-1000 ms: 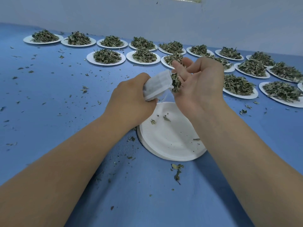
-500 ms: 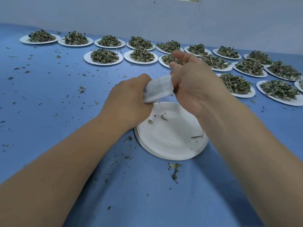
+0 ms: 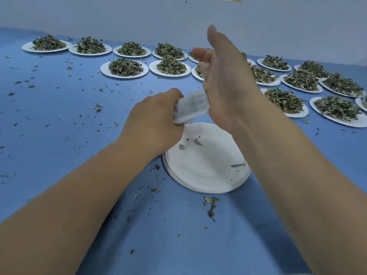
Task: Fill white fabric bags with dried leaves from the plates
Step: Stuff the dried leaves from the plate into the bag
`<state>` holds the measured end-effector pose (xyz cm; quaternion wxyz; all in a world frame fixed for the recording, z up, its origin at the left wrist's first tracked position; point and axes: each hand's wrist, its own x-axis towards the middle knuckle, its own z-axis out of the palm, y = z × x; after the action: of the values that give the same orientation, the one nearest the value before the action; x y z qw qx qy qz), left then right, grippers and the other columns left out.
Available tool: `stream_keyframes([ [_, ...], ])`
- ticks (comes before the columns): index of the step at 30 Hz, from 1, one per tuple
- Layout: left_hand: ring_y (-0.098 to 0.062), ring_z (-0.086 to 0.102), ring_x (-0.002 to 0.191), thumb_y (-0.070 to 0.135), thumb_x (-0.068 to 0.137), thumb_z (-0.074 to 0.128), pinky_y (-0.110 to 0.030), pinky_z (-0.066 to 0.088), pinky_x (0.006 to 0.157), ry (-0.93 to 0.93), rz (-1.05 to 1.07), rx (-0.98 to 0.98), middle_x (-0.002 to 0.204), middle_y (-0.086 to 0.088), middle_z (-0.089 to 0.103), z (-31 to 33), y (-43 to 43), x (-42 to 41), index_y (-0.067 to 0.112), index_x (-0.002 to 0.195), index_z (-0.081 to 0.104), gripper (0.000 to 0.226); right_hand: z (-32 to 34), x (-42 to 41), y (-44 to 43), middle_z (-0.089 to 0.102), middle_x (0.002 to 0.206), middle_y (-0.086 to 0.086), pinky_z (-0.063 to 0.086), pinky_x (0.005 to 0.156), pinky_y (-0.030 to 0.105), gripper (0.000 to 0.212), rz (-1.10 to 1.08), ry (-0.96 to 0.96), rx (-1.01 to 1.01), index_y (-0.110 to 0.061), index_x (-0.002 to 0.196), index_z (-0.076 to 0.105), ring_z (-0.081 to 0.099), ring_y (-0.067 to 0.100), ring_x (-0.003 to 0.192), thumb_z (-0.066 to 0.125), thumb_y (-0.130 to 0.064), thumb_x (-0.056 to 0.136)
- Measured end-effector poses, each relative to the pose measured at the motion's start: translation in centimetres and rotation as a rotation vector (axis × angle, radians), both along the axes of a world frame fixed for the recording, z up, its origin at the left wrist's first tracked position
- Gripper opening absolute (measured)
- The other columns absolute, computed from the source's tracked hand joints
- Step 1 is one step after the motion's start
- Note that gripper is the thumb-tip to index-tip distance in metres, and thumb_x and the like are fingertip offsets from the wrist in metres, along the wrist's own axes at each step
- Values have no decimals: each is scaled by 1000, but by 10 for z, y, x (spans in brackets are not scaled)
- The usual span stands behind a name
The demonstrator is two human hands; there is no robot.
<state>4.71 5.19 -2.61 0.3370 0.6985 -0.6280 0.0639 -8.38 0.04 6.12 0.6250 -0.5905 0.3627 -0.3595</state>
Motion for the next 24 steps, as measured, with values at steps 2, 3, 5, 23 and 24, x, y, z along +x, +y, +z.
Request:
stream_keyframes([
  [2,-17,52,71,29,81,65,-31,40,57,10,5,-5,76,13,55,1,0,0,32,100,53,23,-1,4,4,44,130,-6,27,94,44,51,25,54,-12,-27,123,64,32,11,120,44,-67,98],
  [3,-18,53,71,30,81,66,-31,42,57,17,12,-6,77,11,57,1,1,1,31,100,54,22,-1,5,4,44,128,-6,28,93,43,51,29,58,-12,-27,122,64,32,12,119,44,-68,98],
  [5,-20,54,73,34,82,67,-34,45,60,29,23,-6,78,9,58,2,2,1,29,99,54,22,-1,4,3,45,138,-3,33,95,41,51,20,41,-22,-28,123,63,34,12,123,43,-68,98],
  [23,3,56,77,41,76,78,-18,41,53,443,67,-26,78,9,62,7,-1,10,27,93,62,27,-34,-22,8,52,83,-49,28,82,2,45,-106,321,-551,-35,114,73,45,-18,112,35,-57,105],
  [24,3,56,78,41,76,78,-18,42,53,453,69,-27,79,9,63,8,-1,9,29,92,61,26,-33,-24,7,55,86,-45,29,82,2,43,-118,307,-557,-37,111,74,45,-21,106,35,-56,105],
])
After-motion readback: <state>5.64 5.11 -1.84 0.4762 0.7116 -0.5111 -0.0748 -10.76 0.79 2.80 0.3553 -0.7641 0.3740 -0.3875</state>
